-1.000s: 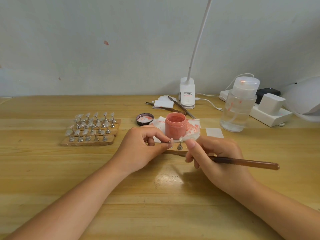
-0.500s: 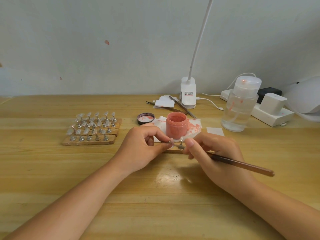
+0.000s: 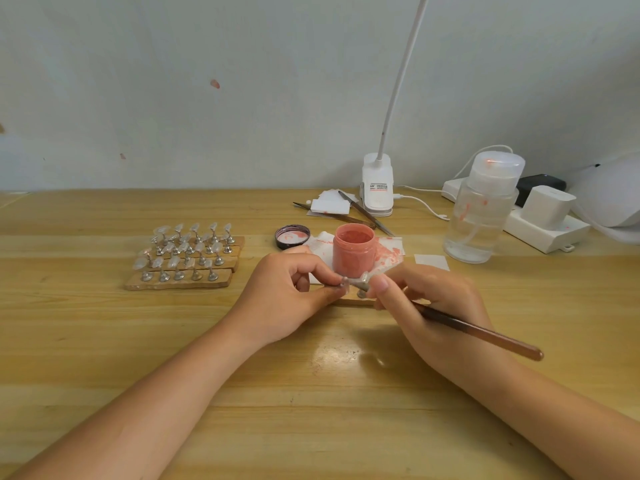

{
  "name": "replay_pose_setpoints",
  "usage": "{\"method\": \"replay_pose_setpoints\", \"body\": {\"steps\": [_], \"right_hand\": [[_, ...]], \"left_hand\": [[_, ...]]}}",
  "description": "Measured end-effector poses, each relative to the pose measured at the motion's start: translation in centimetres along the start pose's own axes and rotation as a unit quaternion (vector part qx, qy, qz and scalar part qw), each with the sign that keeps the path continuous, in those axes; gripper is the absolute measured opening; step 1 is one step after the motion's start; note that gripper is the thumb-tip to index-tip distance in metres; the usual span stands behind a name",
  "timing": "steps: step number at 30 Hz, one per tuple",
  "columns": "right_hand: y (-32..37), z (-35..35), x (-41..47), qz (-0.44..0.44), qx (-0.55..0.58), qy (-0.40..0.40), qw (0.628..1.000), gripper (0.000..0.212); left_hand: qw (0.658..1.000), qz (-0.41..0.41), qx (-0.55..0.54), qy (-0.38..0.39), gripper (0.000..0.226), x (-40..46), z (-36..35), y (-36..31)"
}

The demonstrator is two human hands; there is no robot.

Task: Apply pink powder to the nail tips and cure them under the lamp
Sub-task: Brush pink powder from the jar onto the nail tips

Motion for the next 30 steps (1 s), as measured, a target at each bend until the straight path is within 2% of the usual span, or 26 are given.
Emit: {"method": "replay_pose_setpoints", "body": {"steps": [3, 6, 10, 14, 19, 23, 27, 30], "right_hand": [[0.02, 0.1, -0.22, 0.01, 0.024, 0.02, 0.999, 0.042], [-0.03, 0.05, -0.01, 0.014, -0.006, -0.013, 1.0, 0.036], [-0.01, 0.03, -0.05, 0.006, 0.01, 0.013, 1.0, 0.039], [0.03, 0.11, 0.03, 0.018, -0.001, -0.013, 1.0, 0.035], [0.14, 0.18, -0.17, 0.002, 0.049, 0.025, 0.998, 0.041], [0.21, 0.17, 0.06, 0.001, 0.026, -0.006, 1.0, 0.038], [0.31, 0.18, -0.21, -0.008, 0.059, 0.037, 0.998, 0.04], [0.27, 0.27, -0.09, 0.002, 0.048, 0.007, 0.999, 0.043]], "left_hand": [[1.0, 0.003, -0.004, -0.002, 0.029, -0.04, 0.04, -0.02], [1.0, 0.006, 0.001, -0.002, 0.027, -0.09, 0.03, -0.05], [1.0, 0.007, 0.0, 0.0, 0.028, -0.04, 0.02, -0.04], [1.0, 0.009, -0.002, 0.0, 0.026, -0.02, -0.02, 0.11], [1.0, 0.012, -0.008, 0.007, 0.029, -0.02, 0.01, 0.11], [1.0, 0.015, -0.003, 0.007, 0.027, 0.0, 0.01, 0.3], [1.0, 0.017, -0.013, 0.014, 0.026, 0.01, -0.02, 0.39], [1.0, 0.015, -0.012, 0.016, 0.025, 0.03, -0.01, 0.35]]}}
Point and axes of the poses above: each hand's wrist, its own x-axis towards the middle knuckle, its own z-axis out of the back of the hand, y = z × x, the point moved 1 cm from there along x, towards the middle knuckle, and after that the axes turned 1 degree about x, right-handed, at the moved point
